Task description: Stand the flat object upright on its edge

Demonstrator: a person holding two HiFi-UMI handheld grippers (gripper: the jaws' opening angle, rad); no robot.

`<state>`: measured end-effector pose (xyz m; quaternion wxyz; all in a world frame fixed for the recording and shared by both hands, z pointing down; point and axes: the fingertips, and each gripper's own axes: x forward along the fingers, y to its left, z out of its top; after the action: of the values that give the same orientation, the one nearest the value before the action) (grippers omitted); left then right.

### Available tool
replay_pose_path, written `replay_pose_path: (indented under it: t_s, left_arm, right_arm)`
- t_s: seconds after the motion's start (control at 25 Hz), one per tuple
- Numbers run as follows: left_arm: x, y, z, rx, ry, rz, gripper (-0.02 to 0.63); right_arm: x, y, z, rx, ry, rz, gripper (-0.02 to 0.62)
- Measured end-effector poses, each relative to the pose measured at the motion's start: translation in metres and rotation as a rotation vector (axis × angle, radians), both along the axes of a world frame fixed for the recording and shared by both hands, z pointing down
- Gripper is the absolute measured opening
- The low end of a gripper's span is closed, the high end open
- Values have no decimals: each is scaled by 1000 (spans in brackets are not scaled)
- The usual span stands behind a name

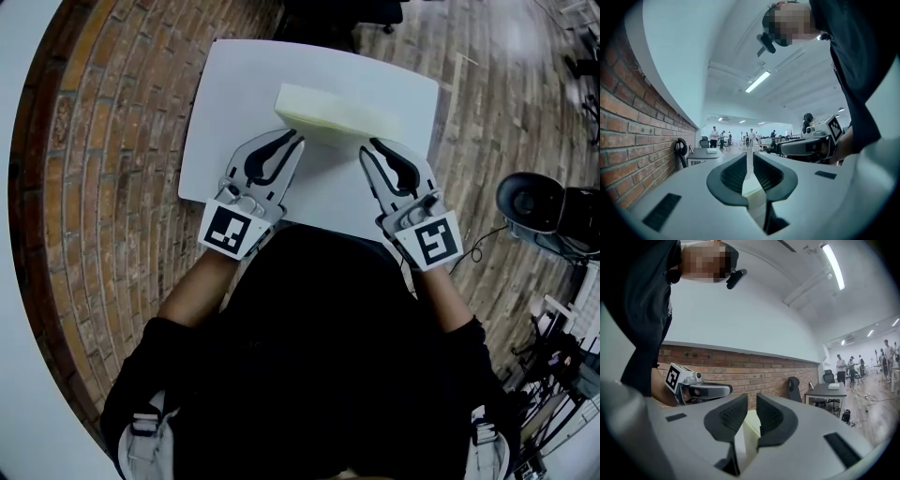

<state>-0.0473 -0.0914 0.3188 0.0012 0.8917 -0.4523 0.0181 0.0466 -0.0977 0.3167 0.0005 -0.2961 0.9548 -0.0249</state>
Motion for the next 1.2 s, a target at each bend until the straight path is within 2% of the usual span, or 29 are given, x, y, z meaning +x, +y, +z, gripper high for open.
replay_pose_path:
  t_s: [0.12, 0.52, 1.2]
  left_arm:
    - [3, 1, -11, 17, 8, 5, 34]
    - [14, 2, -19, 7, -4, 17, 20]
    - [24, 23, -25, 14, -14, 93, 20]
  right_arm:
    - [-5, 2, -6, -3, -2, -31, 7]
    - [-12, 5, -22, 20, 5, -54, 6]
    - [-15, 26, -22, 8, 8, -15, 6]
